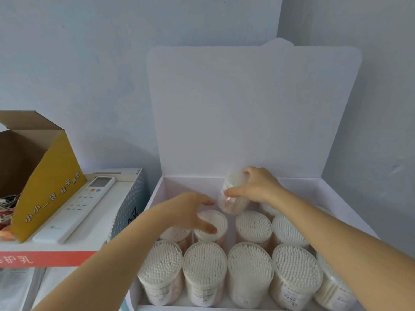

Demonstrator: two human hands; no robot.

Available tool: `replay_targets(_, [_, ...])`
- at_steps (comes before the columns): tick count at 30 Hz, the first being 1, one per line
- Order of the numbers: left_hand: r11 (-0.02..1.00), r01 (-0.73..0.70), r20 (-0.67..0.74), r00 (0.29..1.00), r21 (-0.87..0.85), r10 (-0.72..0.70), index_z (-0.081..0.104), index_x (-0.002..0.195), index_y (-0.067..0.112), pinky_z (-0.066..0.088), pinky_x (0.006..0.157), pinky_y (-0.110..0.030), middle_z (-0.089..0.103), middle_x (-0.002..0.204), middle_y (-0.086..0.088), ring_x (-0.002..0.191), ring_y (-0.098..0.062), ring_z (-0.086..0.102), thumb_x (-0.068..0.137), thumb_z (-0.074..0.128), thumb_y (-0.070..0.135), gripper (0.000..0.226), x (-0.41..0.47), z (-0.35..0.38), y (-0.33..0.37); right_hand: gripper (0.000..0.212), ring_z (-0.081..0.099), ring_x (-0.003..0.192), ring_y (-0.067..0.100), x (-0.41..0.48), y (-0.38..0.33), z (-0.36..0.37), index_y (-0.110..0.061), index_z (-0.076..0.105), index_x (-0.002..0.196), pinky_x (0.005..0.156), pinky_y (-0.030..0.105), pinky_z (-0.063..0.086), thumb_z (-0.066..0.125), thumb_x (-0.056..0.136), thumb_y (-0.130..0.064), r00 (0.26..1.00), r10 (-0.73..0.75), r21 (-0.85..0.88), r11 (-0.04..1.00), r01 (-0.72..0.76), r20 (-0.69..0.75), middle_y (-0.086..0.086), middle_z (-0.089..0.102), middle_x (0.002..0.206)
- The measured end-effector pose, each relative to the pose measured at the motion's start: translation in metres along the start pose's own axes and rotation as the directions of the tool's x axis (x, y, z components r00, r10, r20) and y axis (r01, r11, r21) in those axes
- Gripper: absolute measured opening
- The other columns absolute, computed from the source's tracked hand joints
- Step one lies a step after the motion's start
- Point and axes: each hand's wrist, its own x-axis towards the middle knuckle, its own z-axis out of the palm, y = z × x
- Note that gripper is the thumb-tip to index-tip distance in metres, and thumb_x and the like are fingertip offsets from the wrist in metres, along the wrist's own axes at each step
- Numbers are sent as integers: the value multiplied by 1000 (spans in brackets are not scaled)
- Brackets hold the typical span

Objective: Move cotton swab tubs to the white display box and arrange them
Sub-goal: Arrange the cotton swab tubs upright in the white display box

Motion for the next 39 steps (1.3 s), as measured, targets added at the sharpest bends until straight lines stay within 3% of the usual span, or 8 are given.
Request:
replay_targets(4, [997, 16, 13, 1000, 73, -17, 42, 137, 30, 36, 107, -35, 48, 139, 10, 127, -14, 45, 63, 74, 60, 86, -2, 11, 8, 95, 49, 120, 29, -7, 3, 16, -19, 38, 136, 90, 37, 44, 72, 60, -64, 999, -6, -146, 989, 13, 51, 8, 40, 135])
replay_targets(10, [987, 38, 51, 998, 154, -47, 39, 139, 27, 31, 110, -33, 42, 143, 10, 132, -15, 38, 67, 75, 54, 85, 3, 5, 8, 70, 47, 126, 24, 0, 17, 3, -22, 40, 141, 99, 37, 42, 63, 80, -46, 993, -57, -181, 981, 76, 108, 1, 47, 141])
replay_targets(14, [981, 42, 102, 993, 189, -62, 34, 143, 26, 26, 110, -32, 36, 147, 9, 136, -15, 32, 69, 72, 56, 88, 7, 0, 10, 69, 49, 125, 21, 1, 44, -39, -18, 43, 140, 103, 34, 40, 66, 80, -46, 981, 20, -268, 963, 34, 195, 2, 48, 141])
replay_targets(20, [990, -80, -73, 993, 120, 89, 38, 140, 28, 30, 109, -32, 40, 146, 9, 134, -13, 36, 72, 68, 59, 80, 23, 1, 44, 87, 45, 124, 15, -31, 84, -59, -20, 33, 142, 106, 30, 38, 79, 72, -42, 868, 108, -274, 961, 33, 485, -2, 43, 140])
replay_targets(23, [979, -185, -16, 982, 82, 187, 46, 134, 33, 37, 105, -33, 47, 138, 11, 127, -12, 43, 72, 71, 54, 71, 33, 14, 71, 90, 40, 125, 19, -39, 90, -46, -19, 35, 139, 105, 35, 37, 74, 68, -59, 909, 96, -388, 919, 76, 406, -1, 42, 140])
replay_targets(28, [925, -259, 97, 966, 279, 241, 45, 132, 38, 36, 100, -32, 52, 131, 13, 122, -15, 46, 74, 68, 53, 65, 47, 36, 98, 91, 33, 127, 26, -48, 81, -29, -24, 34, 139, 102, 46, 33, 65, 66, -69, 937, 156, -513, 858, 29, 313, 6, 44, 135])
replay_targets(33, [919, -261, 144, 963, 297, 227, 44, 133, 39, 36, 101, -29, 49, 133, 13, 125, -14, 43, 72, 71, 49, 68, 49, 33, 95, 90, 49, 121, 23, -42, 79, -41, -21, 45, 135, 98, 40, 42, 71, 60, -63, 973, 91, -364, 931, -8, 211, 0, 53, 133])
replay_targets(39, [970, -209, 180, 966, 123, 185, 44, 134, 41, 41, 102, -32, 46, 139, 14, 124, -14, 47, 73, 73, 48, 68, 49, 25, 86, 63, 64, 92, 20, -31, 85, -67, -13, 70, 89, 76, 31, 51, 70, 57, -68, 978, 72, -270, 963, -16, 198, 2, 69, 97])
